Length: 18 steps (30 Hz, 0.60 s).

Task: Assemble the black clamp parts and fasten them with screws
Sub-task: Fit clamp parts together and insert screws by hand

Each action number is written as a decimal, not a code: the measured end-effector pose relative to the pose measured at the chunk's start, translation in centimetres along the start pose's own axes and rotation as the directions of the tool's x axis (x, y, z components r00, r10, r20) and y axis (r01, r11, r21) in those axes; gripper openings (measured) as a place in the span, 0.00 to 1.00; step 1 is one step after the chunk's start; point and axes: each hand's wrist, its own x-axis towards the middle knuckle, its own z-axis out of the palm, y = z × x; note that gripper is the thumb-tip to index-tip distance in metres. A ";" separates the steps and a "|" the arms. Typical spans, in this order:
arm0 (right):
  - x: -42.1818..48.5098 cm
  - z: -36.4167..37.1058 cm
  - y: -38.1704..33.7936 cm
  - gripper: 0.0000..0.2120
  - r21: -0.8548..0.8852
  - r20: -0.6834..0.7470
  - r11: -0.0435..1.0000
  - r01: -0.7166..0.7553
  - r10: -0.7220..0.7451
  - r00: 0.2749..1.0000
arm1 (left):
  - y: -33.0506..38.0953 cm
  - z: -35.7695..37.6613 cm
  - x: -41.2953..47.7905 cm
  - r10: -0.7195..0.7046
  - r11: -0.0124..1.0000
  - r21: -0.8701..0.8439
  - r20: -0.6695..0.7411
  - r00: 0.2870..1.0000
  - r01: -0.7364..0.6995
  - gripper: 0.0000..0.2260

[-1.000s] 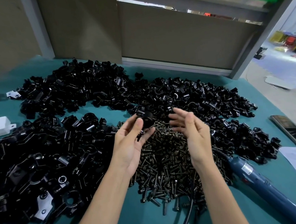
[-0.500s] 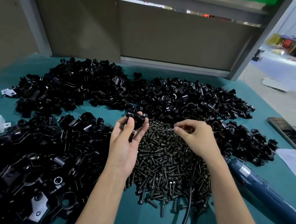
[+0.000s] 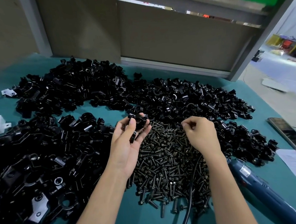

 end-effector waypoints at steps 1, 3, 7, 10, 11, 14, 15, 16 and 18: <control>0.3 0.1 -0.1 0.07 -0.031 0.021 1.000 -0.004 0.005 1.000 | 0.0 0.0 0.0 0.000 1.000 0.003 0.000 1.000 0.000 0.13; 0.6 0.4 -0.5 0.09 -0.076 0.062 0.997 -0.019 0.024 0.998 | -0.1 0.0 -0.1 0.001 1.000 0.014 -0.001 1.000 -0.001 0.12; 1.3 0.8 -1.3 0.12 -0.151 0.143 0.985 -0.082 0.104 0.984 | -0.2 0.0 -0.1 0.000 1.000 0.019 -0.004 1.000 0.000 0.12; 2.0 0.8 -1.6 0.11 -0.126 0.193 0.984 -0.129 0.152 0.969 | -0.2 0.0 -0.1 -0.003 1.000 0.022 -0.010 1.000 0.003 0.12; 2.2 0.7 -1.6 0.09 -0.108 0.198 0.985 -0.131 0.150 0.969 | -0.3 0.0 -0.1 -0.004 1.000 0.020 -0.009 1.000 0.004 0.12; 2.0 0.7 -1.4 0.04 -0.089 0.198 0.990 -0.110 0.126 0.972 | -0.3 0.0 -0.1 -0.006 1.000 0.011 -0.008 1.000 0.006 0.11; 1.9 0.7 -1.2 0.04 -0.085 0.193 0.992 -0.097 0.112 0.975 | -0.3 0.0 0.0 -0.007 1.000 0.011 -0.008 1.000 0.007 0.11; 1.8 0.6 -1.0 0.03 -0.066 0.181 0.994 -0.082 0.092 0.979 | -0.3 0.0 0.0 -0.008 1.000 0.011 -0.007 1.000 0.008 0.11; 1.8 0.4 -0.5 0.05 0.037 0.142 0.997 -0.065 0.059 0.988 | -0.4 0.1 0.0 -0.011 1.000 0.014 0.000 1.000 0.011 0.11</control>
